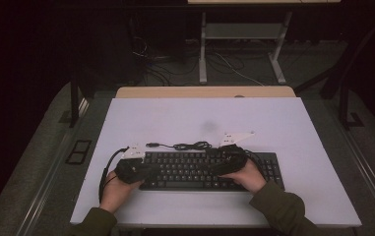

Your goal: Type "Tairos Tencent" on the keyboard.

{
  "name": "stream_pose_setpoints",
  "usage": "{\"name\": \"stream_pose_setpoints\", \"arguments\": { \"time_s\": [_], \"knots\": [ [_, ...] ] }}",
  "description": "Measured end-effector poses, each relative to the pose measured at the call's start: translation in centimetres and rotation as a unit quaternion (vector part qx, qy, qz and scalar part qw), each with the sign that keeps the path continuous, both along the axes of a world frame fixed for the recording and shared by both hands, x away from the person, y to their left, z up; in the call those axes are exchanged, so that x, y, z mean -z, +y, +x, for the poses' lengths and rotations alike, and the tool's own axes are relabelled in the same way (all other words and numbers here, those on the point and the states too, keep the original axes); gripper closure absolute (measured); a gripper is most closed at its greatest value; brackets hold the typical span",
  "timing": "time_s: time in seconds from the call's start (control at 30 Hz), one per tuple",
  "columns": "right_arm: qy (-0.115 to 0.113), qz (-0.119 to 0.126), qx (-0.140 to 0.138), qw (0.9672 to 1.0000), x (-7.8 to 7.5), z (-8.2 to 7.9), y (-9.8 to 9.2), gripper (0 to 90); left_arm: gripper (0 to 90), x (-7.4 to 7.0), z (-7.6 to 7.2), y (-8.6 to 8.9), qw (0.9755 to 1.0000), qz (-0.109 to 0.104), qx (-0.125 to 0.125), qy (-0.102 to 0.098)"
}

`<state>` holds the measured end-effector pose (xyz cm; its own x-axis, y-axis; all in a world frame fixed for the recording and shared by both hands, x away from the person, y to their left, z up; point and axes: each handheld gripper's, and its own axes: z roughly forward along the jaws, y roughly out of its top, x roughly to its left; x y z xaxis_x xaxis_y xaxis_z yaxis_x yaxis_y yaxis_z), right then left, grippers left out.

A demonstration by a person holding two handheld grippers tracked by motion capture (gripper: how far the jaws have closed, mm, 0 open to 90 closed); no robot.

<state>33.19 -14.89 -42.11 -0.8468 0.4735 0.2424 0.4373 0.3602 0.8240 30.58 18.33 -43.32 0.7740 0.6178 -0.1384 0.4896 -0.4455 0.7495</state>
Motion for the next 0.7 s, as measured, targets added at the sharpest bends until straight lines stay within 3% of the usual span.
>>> {"name": "stream_pose_setpoints", "arguments": {
  "time_s": [0.37,0.7],
  "knots": [
    [-0.001,-0.001,0.000,1.0000,0.02,-0.02,0.07,29.4,89.1,0.18,-0.02,-0.21,0.9999,0.011,0.003,0.006],
    [-0.001,-0.001,0.000,1.0000,0.01,-0.04,0.06,29.3,89.1,-0.11,-0.09,-0.23,1.0000,0.001,0.002,0.003]
  ]
}}
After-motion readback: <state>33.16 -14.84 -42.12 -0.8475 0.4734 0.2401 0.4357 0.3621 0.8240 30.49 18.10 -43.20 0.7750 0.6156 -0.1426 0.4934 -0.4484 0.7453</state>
